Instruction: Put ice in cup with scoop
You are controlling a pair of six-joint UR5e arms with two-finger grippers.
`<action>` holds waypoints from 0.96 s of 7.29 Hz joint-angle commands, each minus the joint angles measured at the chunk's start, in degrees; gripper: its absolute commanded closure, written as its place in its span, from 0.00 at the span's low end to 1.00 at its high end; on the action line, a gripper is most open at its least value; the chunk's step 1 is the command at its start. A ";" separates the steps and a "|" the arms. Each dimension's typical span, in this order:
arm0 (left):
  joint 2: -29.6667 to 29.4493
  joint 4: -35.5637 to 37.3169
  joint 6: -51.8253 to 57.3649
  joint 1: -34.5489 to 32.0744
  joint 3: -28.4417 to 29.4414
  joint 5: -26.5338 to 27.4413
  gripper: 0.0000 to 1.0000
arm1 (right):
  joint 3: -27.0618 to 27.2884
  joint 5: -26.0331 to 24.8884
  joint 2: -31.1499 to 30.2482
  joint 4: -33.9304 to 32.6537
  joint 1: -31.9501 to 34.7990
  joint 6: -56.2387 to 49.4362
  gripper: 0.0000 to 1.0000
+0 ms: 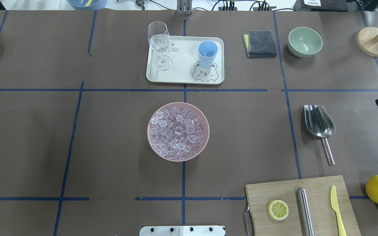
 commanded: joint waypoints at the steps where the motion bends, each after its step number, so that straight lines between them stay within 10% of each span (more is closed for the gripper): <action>1: 1.57 2.80 -0.20 -0.38 0.62 -0.43 0.00 | -0.47 -0.21 0.48 -0.23 0.92 -0.84 0.00; 7: -4.29 43.62 -0.38 -8.82 1.41 -15.72 0.00 | -0.30 0.40 0.21 -0.41 2.15 -4.00 0.00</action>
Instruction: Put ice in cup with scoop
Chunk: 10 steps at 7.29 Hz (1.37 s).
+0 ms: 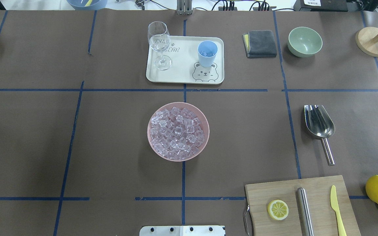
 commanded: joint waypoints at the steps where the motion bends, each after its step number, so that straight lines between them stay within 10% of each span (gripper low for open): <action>1: -2.10 9.94 0.15 -1.04 0.29 -1.38 0.00 | -0.21 0.20 -0.07 -0.03 0.59 -1.27 0.00; 10: 1.50 9.77 0.15 -4.13 0.47 -0.85 0.00 | 1.64 5.47 -5.52 -0.82 8.59 -8.01 0.00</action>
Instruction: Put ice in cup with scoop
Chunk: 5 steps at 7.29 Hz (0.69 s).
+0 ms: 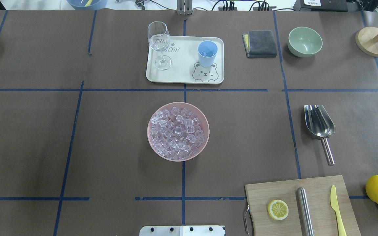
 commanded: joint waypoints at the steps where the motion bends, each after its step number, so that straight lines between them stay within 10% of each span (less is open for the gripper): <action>1: 0.76 0.39 0.06 -0.41 -0.40 -0.06 0.00 | 0.10 0.06 -0.09 -4.19 -0.02 -5.11 0.00; 5: 7.70 0.83 0.50 -1.12 -8.40 -2.17 0.00 | 0.10 -2.75 1.75 -10.38 0.60 -11.21 0.00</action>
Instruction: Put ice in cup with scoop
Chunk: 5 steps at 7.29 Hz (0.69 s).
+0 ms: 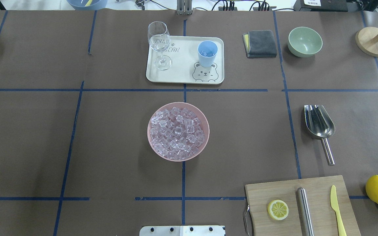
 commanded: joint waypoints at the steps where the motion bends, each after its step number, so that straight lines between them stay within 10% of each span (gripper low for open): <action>1: 1.41 -0.21 0.05 0.12 -1.68 -0.54 0.00 | -0.03 -1.31 2.14 -2.77 -0.17 -0.13 0.00; 5: 0.89 -0.30 -0.21 0.21 -1.77 -0.63 0.00 | -0.12 -0.26 2.86 -6.83 1.06 -0.74 0.00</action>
